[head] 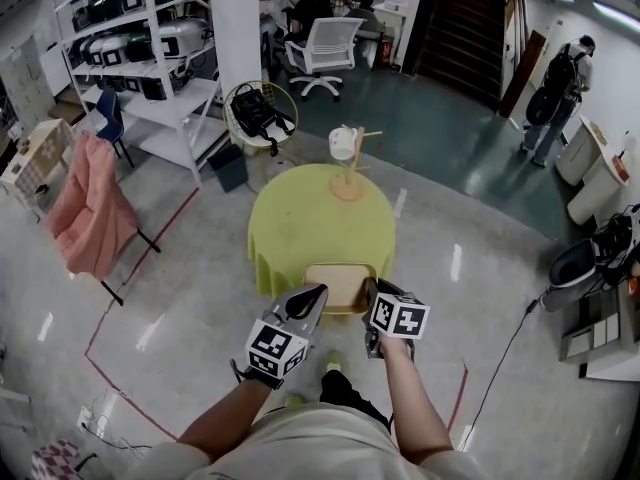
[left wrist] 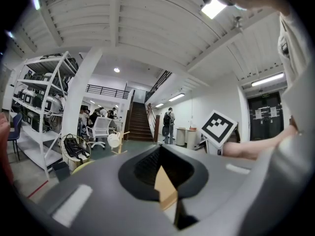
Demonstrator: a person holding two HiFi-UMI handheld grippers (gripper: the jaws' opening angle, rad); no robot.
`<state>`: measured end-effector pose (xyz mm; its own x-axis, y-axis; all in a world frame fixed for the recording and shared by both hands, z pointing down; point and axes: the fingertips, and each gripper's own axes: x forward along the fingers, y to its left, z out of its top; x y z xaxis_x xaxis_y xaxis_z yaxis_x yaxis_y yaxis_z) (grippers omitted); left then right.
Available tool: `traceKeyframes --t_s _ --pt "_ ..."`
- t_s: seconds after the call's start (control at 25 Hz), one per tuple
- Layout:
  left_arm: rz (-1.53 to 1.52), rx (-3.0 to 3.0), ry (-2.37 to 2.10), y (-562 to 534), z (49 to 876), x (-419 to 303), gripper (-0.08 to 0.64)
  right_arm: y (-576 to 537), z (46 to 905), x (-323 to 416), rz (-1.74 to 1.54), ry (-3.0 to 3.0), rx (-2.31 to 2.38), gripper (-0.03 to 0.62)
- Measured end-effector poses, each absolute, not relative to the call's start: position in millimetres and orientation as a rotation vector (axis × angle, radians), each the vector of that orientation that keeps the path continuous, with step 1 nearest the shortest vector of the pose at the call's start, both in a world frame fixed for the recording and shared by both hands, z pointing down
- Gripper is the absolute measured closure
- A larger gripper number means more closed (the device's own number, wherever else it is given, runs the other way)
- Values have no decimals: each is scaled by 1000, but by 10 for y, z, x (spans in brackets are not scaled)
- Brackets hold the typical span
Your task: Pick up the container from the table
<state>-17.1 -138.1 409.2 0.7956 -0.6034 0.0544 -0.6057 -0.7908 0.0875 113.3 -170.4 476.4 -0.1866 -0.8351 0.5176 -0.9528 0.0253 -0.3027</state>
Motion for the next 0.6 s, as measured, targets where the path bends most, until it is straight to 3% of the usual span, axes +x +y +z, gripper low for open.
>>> traceKeyframes --t_s 0.6 --pt "20 2885 -986 -1429 4050 -275 554 -1742 4762 1037 872 -2099 1859 560"
